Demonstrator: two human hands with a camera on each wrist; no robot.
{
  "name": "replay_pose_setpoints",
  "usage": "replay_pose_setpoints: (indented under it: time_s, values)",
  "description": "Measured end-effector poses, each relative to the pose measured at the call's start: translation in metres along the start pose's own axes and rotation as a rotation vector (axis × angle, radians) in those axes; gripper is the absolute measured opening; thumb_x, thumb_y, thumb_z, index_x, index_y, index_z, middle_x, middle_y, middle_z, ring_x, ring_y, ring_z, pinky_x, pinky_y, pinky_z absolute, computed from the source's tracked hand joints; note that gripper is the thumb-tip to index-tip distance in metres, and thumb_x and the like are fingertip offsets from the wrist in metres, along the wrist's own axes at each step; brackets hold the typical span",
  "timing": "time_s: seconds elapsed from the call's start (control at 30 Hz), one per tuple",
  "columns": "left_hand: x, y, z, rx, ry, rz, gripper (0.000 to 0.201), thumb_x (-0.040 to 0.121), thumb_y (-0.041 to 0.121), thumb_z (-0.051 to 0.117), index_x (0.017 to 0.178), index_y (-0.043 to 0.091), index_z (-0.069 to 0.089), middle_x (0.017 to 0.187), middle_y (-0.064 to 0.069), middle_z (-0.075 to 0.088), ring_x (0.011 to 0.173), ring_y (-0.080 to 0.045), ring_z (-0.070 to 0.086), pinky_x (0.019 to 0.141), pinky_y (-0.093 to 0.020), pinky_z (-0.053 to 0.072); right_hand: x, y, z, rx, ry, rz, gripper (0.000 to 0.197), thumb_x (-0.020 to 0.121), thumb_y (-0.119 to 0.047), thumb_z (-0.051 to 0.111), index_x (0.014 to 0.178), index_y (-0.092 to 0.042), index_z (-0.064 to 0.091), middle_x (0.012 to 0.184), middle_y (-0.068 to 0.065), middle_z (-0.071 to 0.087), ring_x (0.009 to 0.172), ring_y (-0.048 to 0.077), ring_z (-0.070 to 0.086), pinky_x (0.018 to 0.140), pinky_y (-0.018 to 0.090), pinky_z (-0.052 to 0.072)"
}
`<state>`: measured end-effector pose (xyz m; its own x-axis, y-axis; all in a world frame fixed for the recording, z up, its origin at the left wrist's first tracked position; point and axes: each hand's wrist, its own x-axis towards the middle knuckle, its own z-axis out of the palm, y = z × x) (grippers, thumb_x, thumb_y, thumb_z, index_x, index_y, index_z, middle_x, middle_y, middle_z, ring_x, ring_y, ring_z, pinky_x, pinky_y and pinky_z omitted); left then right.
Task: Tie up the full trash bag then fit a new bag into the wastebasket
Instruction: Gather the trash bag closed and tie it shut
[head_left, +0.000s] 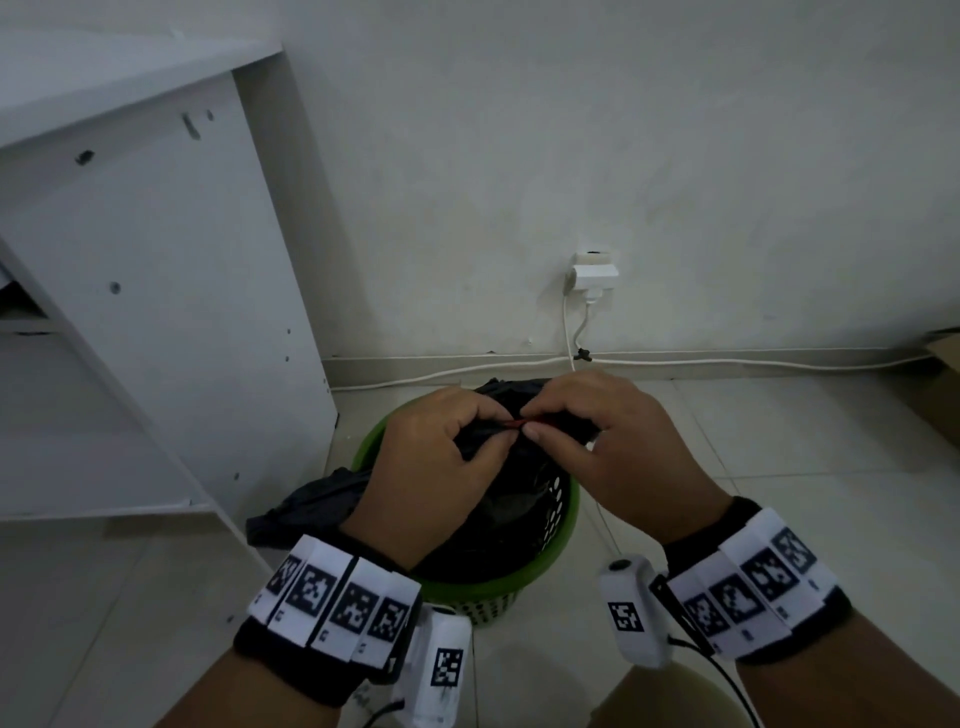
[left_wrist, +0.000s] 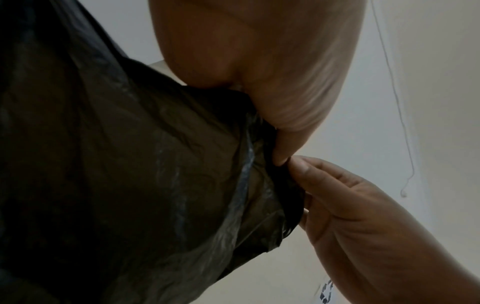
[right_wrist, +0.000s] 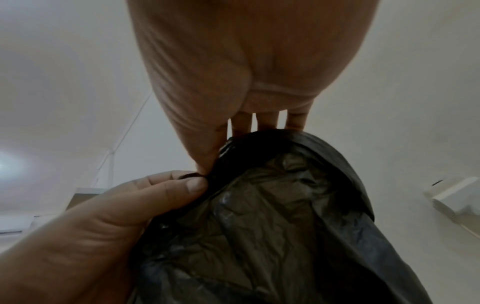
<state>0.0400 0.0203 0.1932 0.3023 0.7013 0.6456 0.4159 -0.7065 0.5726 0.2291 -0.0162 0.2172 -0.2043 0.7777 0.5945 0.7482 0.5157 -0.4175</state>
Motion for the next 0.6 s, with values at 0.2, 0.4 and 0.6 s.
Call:
replay_pose_setpoints:
  time_s: [0.2,0.4,0.6]
  values:
    - [0.000,-0.005,0.007,0.082,-0.049,0.018,0.007,0.080,0.017,0.075,0.086,0.019,0.075,0.081,0.006,0.071,0.075,-0.008,0.064,0.071,-0.023,0.053,-0.004,0.000,0.006,0.075,0.041,0.089,0.008,0.087,-0.010,0.071,0.089,-0.017,0.073,0.089,-0.007,0.070,0.085,0.002,0.062,0.078,0.012,0.045]
    - [0.003,-0.008,0.008,-0.170,-0.198,-0.148,0.023,0.080,0.022,0.069,0.098,0.021,0.057,0.109,0.012,0.061,0.102,-0.007,0.059,0.083,-0.021,0.046,-0.009,0.003,0.010,0.610,0.171,0.444,0.006,0.091,-0.015,0.066,0.090,-0.014,0.072,0.090,0.003,0.074,0.085,0.020,0.071,0.076,0.034,0.056]
    - [0.016,0.016,0.018,-0.838,-0.353,-0.425,0.056,0.090,0.029,0.067,0.138,0.013,0.045,0.128,-0.002,0.068,0.122,-0.014,0.062,0.101,-0.029,0.050,-0.002,-0.001,0.007,0.536,0.266,0.425,0.008,0.078,-0.040,0.069,0.083,-0.041,0.075,0.103,-0.015,0.062,0.108,0.015,0.061,0.087,0.025,0.047]
